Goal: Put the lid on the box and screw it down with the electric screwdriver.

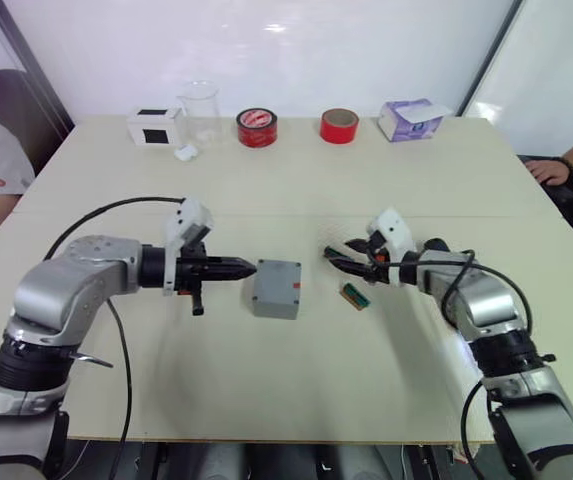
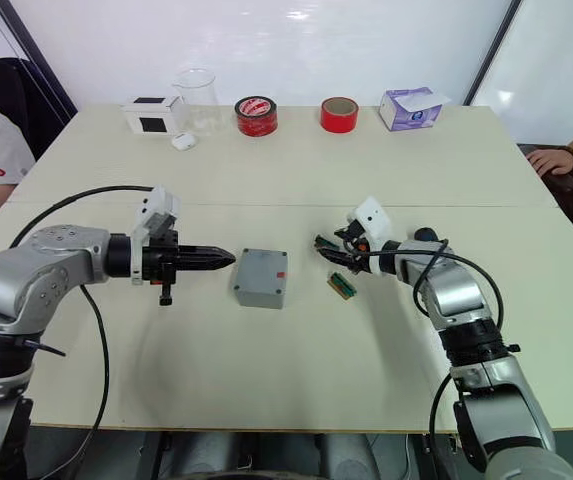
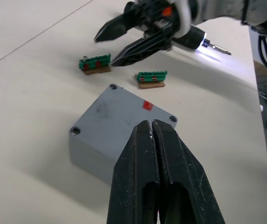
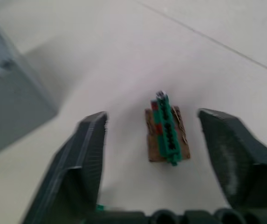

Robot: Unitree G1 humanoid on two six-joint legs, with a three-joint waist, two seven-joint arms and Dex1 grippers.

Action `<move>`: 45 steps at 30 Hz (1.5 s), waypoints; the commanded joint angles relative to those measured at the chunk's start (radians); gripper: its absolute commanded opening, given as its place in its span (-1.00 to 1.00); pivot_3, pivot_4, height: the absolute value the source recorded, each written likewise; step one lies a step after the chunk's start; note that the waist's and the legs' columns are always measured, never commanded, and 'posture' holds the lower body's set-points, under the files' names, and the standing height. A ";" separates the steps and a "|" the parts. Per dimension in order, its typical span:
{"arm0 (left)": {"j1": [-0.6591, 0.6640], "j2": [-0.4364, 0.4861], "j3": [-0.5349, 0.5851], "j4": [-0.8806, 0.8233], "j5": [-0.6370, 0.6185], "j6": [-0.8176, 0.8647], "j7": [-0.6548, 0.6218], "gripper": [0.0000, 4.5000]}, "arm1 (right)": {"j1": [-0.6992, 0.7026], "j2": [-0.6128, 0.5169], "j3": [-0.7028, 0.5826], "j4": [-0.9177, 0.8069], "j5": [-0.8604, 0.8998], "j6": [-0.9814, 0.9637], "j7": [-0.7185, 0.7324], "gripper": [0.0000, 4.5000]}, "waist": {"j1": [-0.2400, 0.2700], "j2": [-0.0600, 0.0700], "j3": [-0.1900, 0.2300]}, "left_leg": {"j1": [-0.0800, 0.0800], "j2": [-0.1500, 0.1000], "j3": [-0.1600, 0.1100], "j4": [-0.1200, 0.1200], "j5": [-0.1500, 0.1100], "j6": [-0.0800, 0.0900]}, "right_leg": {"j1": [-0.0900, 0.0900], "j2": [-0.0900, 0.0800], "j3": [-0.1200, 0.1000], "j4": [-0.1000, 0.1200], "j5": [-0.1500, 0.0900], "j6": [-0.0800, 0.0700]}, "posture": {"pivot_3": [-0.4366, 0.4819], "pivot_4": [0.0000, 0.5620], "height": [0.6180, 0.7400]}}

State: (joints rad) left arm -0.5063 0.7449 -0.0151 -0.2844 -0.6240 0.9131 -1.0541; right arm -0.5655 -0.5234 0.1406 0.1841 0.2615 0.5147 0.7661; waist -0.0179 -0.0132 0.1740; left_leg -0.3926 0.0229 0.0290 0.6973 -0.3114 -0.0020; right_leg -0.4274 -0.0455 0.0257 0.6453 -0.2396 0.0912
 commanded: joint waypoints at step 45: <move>0.039 0.026 0.021 -0.051 -0.035 -0.007 0.059 -1.00 | -0.108 0.072 -0.072 0.108 -0.062 -0.103 0.041 -0.96 | 0.001 0.000 0.000 | 0.000 0.000 0.000 0.000 0.000 0.000 | 0.000 0.000 0.000 0.000 0.000 0.000 | -0.05 -0.47 1.00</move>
State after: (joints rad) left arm -0.4657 0.7645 -0.0149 -0.3149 -0.6461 0.9236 -0.9965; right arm -0.6501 -0.4505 0.0963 0.3441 0.1808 0.4116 0.8079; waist -0.0171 -0.0129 0.1742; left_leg -0.3926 0.0232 0.0289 0.6971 -0.3114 -0.0021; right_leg -0.4274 -0.0459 0.0257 0.6451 -0.2397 0.0909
